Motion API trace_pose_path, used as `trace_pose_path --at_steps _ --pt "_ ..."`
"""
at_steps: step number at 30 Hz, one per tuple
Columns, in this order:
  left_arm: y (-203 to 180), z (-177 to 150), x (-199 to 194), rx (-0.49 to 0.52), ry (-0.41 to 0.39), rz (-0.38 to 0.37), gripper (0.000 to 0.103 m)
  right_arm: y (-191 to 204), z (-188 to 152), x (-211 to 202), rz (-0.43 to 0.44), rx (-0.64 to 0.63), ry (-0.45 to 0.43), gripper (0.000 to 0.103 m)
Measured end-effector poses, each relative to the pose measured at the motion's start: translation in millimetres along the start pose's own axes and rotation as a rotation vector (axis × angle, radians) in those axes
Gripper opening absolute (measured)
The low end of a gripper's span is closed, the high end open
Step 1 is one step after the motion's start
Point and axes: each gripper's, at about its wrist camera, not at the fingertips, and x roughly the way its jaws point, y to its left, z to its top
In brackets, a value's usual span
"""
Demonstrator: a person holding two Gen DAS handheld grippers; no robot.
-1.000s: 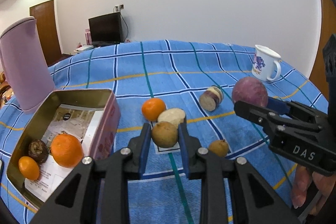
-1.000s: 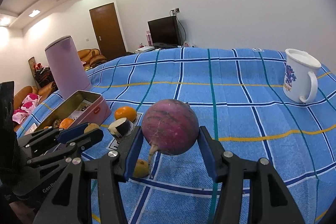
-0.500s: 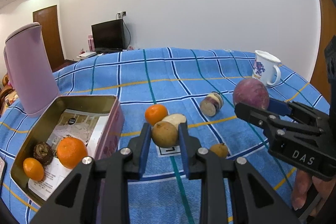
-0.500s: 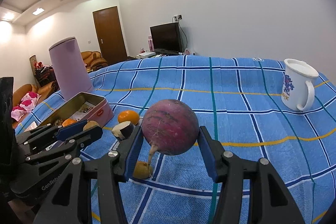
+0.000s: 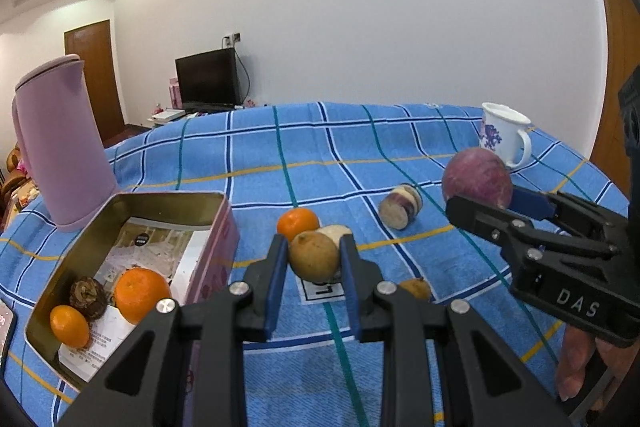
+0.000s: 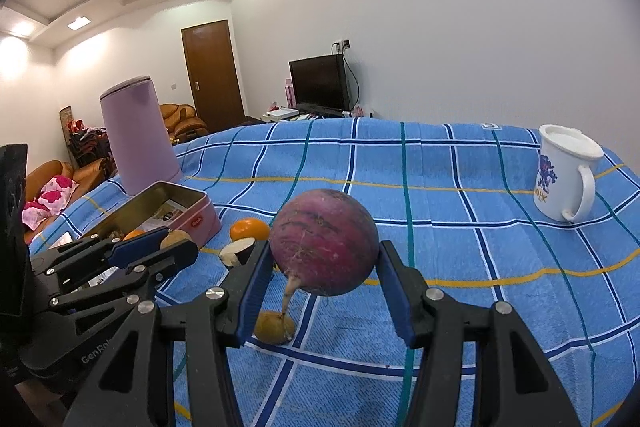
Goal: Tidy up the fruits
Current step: 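Lift and carry the purple root and brown fruit over the tin box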
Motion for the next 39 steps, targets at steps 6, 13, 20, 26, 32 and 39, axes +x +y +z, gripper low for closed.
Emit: trace_pose_path --at_steps 6,13,20,26,32,39 --pt "-1.5 -0.5 -4.2 0.007 -0.022 0.006 0.028 2.5 0.4 -3.2 -0.002 -0.012 -0.019 0.055" --pt "-0.9 -0.9 -8.5 0.005 -0.042 0.006 0.028 3.4 0.1 -5.5 -0.004 -0.02 -0.036 0.055" --pt "-1.2 -1.5 -12.5 0.006 -0.063 0.006 0.028 4.9 -0.6 -9.8 -0.007 -0.032 -0.056 0.055" --pt "-2.6 -1.6 -15.6 0.01 -0.08 0.004 0.028 7.5 -1.8 -15.2 -0.006 -0.044 -0.078 0.055" --pt "-4.1 -2.3 -22.0 0.017 -0.113 0.008 0.028 11.6 -3.1 -19.7 0.001 -0.059 -0.097 0.055" --pt "-4.3 -2.7 -30.1 0.019 -0.151 0.015 0.028 16.1 -4.4 -22.9 0.006 -0.071 -0.107 0.055"
